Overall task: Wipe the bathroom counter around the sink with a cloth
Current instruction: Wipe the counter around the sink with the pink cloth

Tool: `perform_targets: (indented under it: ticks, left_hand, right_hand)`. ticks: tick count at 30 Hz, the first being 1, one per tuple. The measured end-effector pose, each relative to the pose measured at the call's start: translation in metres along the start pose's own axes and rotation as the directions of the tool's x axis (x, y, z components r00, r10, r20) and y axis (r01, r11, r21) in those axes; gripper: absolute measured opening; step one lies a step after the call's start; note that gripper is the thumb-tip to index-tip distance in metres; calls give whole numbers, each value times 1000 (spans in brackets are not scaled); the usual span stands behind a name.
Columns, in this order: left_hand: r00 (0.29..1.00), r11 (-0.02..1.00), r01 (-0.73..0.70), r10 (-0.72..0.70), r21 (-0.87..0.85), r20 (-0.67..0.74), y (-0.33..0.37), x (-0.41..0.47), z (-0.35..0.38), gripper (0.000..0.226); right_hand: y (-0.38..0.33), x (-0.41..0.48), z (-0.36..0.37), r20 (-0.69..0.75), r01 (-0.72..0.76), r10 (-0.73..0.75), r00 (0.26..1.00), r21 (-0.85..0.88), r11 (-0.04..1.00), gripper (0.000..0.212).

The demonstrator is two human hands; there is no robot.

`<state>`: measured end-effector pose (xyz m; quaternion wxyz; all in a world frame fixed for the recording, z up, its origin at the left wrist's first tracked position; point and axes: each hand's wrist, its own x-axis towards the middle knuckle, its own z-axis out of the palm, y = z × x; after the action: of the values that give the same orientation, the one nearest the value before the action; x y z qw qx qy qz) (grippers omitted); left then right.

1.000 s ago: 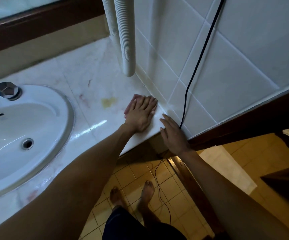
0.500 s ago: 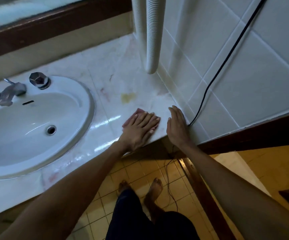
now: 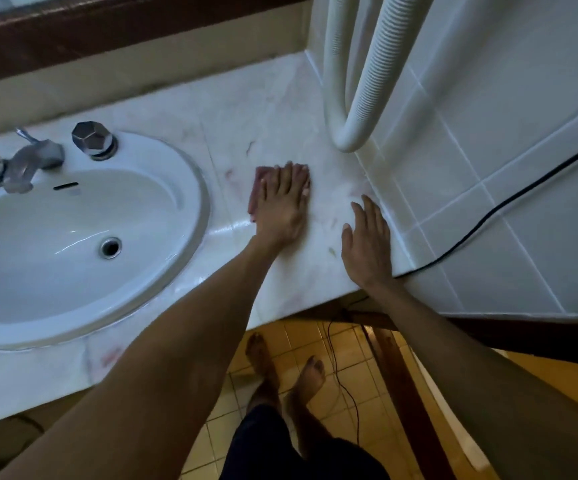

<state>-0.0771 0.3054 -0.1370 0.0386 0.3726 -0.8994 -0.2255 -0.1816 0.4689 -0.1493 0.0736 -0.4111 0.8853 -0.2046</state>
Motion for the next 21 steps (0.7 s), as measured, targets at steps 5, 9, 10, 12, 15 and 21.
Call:
perform_targets:
  ticks: [5,9,10,12,15,21]
  left_hand:
    - [905,905,-408,383,122,182,-33,-55,-4,55]
    - [961,941,-268,244,207,133,-73,-24,-28,57]
    - [985,969,-157,141,192,98,-70,-13,-29,58]
    - [999,985,21,-25,171,19,-54,0,-22,57]
    - [998,989,64,-65,135,6,-22,-17,-6,57]
    - [931,932,-329,293,153,219,-38,-87,-13,56]
  right_hand:
    - [-3,0,4,-21,-39,39,999,-3,999,45]
    - [-5,-2,6,-30,-45,44,999,-21,999,44]
    - [-5,-2,6,-29,-44,43,999,-22,999,44]
    - [-5,-2,5,-28,-45,45,999,-23,999,45]
    - [-6,-3,4,-31,-48,47,998,-37,998,45]
    - [-15,6,2,-34,-88,84,996,-138,987,43]
